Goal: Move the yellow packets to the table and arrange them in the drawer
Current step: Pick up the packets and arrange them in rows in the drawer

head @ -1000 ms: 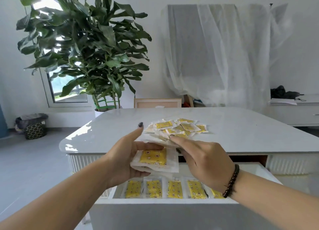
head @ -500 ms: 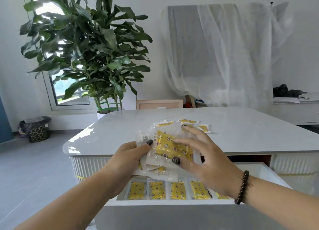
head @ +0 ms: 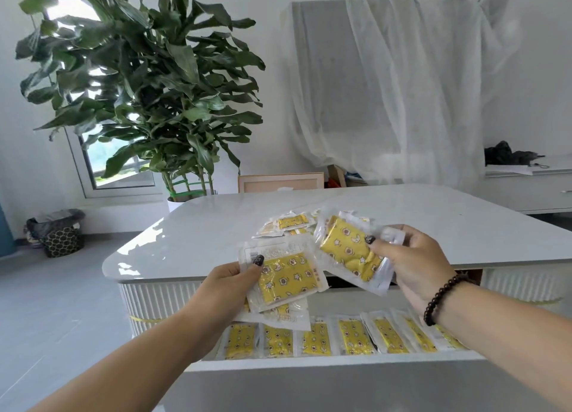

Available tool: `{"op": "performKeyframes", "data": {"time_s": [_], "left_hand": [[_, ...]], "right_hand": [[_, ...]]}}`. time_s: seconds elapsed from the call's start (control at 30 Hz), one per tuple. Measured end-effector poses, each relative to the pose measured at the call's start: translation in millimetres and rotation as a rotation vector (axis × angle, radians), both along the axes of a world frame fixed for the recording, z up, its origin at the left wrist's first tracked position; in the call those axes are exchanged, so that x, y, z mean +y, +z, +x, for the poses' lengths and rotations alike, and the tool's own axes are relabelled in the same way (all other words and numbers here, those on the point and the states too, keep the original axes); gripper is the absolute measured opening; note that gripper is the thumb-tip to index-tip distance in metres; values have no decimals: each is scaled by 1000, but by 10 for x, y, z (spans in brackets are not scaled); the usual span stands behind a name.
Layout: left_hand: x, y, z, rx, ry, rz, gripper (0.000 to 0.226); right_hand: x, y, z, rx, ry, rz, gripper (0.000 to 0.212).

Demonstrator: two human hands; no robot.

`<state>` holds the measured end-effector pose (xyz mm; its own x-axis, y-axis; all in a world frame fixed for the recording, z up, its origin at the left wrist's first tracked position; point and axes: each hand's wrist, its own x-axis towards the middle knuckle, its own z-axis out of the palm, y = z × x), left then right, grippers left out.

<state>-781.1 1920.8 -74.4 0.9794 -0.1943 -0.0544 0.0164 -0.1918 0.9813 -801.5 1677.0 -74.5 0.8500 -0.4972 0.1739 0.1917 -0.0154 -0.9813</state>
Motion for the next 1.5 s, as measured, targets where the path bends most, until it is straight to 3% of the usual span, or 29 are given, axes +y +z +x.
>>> {"op": "performKeyframes", "data": {"time_s": [0.13,0.33,0.57,0.67,0.73,0.8,0.87,0.97,1.13,1.23,1.4,1.5], "left_hand": [[-25,-17,13,13,-36,12,30],[-114,-11,-76,19,-166,3,40],[-177,-19,-178,-14,-316,-9,62],[-184,-88,-143,-48,-253,16,25],[-185,-110,-127,-81,-232,70,15],[-164,-111,-93,-117,-223,134,16],[-130,-105,-64,-188,-249,249,16],[-93,-97,-44,-288,-305,433,22],[-78,-126,-36,-459,-325,669,12],[-78,-111,-41,-565,-335,819,12],[-27,-111,44,-519,-297,820,15],[36,-113,149,-470,-233,781,16]], "right_hand": [[51,57,-85,-76,102,111,17],[267,-33,-113,-13,124,-99,13],[381,-92,-82,-25,130,-65,19],[407,-127,-84,-33,147,-60,20],[430,-147,-86,-34,154,-73,18],[426,-146,-76,-12,121,-188,21],[384,-127,-64,-16,86,-434,33],[315,-87,-81,-34,209,-746,41],[350,-83,-136,80,442,-854,15],[439,-109,-127,134,488,-1024,26],[565,-112,-38,148,484,-1098,21],[609,-133,83,136,460,-1099,29]]}}
